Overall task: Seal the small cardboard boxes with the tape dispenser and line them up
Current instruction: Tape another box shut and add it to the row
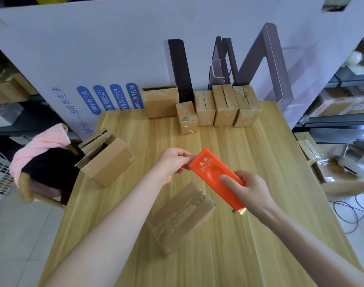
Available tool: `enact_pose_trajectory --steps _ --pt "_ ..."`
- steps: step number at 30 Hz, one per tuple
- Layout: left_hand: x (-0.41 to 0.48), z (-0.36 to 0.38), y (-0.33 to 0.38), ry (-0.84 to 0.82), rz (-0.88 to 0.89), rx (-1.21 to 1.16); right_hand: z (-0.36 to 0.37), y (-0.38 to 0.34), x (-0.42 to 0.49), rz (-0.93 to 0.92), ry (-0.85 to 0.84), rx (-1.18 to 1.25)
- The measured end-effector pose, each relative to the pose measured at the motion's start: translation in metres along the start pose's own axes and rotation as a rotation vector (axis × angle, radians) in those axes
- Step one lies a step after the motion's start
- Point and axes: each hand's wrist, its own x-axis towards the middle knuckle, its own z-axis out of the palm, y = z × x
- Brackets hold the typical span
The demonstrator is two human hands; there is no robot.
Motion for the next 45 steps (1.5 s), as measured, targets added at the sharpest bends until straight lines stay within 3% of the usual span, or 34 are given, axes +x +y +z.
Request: enact_pose_trajectory --steps 4,11,16,21,24,29,37,43,45 --pt "0.023 0.008 -0.003 0.088 -0.001 0.114 0.007 -0.006 0.004 0.011 -0.002 -0.117" --pt "0.052 0.016 -0.026 0.155 -0.013 0.108 0.001 0.001 -0.002 0.056 0.02 -0.279" --pt "0.06 0.004 -0.049 0.237 -0.036 0.132 -0.02 0.028 -0.028 0.16 -0.011 -0.219" --pt "0.055 0.021 -0.071 0.211 -0.051 0.24 -0.023 0.058 -0.042 0.226 -0.003 -0.211" --pt "0.051 0.031 -0.08 0.245 -0.028 0.35 -0.017 0.075 -0.042 0.236 0.003 -0.325" --pt "0.044 0.041 -0.085 0.275 0.049 0.486 -0.012 0.096 -0.043 0.256 0.011 -0.31" --pt "0.043 0.049 -0.102 0.346 0.075 0.439 0.003 0.112 -0.038 0.262 0.01 -0.376" --pt "0.041 0.053 -0.116 0.398 0.033 0.511 0.012 0.118 -0.035 0.256 0.018 -0.373" --pt "0.034 0.057 -0.12 0.422 0.106 0.575 0.014 0.12 -0.035 0.257 0.022 -0.377"
